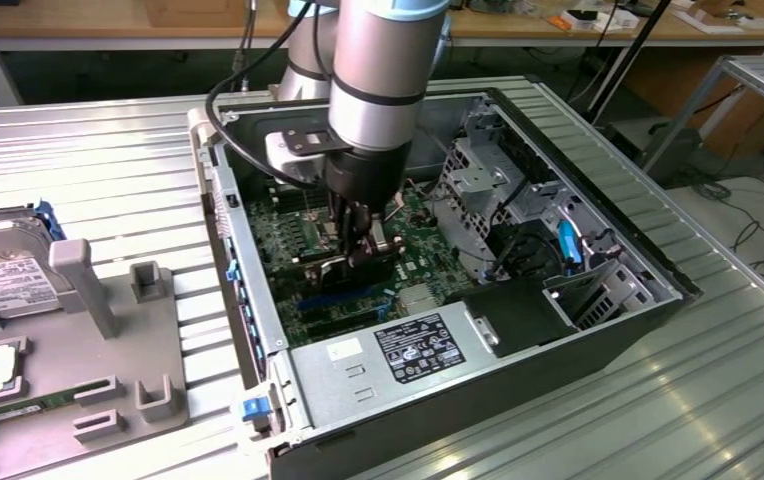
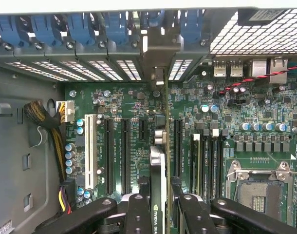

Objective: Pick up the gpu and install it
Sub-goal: 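Insert the gpu into the slot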

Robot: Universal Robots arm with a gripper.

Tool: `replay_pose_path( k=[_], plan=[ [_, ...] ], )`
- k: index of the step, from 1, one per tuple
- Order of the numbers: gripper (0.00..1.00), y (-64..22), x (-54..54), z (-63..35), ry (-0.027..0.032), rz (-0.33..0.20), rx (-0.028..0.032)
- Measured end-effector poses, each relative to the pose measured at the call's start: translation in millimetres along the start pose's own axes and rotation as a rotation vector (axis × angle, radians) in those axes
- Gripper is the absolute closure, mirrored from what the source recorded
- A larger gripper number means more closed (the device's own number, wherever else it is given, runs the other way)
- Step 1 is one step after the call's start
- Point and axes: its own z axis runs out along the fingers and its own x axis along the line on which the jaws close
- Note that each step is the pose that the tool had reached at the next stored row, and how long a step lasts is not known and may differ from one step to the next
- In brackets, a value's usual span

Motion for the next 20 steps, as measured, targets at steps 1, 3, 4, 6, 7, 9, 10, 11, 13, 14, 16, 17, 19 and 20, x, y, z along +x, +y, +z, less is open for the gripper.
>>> replay_pose_path(
  k=[1,3,4,6,7,9,10,11,13,14,16,17,19,20],
  plan=[
    [0.73,0.0,3.0,0.2,-0.0001,0.0,0.0],
    [0.73,1.1,1.5,0.3,0.0,0.0,0.0003],
    [0.73,1.6,-0.3,0.2,0.0,0.0,0.0002],
    [0.73,1.8,-0.5,0.2,0.0001,0.0,0.0002],
    [0.73,1.8,-0.5,0.3,0.0,0.0,0.0002],
    [0.73,2.2,-0.5,0.6,0.0002,0.0,0.0003],
    [0.73,2.5,-0.6,1.0,0.0001,0.0,0.0003],
    [0.73,3.0,-0.6,1.6,0.0004,0.0,0.0003],
    [0.73,3.9,-0.6,3.8,0.0011,0.0,-0.0001],
    [0.73,4.0,-0.7,3.9,0.0006,0.0,0.0002],
    [0.73,4.0,-0.8,1.6,-0.0011,0.001,0.0012],
    [0.73,4.0,-0.7,1.2,-0.0007,0.001,0.0009],
    [0.73,4.1,-0.6,0.6,0.0006,0.002,-0.0002],
    [0.73,4.1,-0.5,0.6,0.0004,0.002,0.0001]
  ],
)
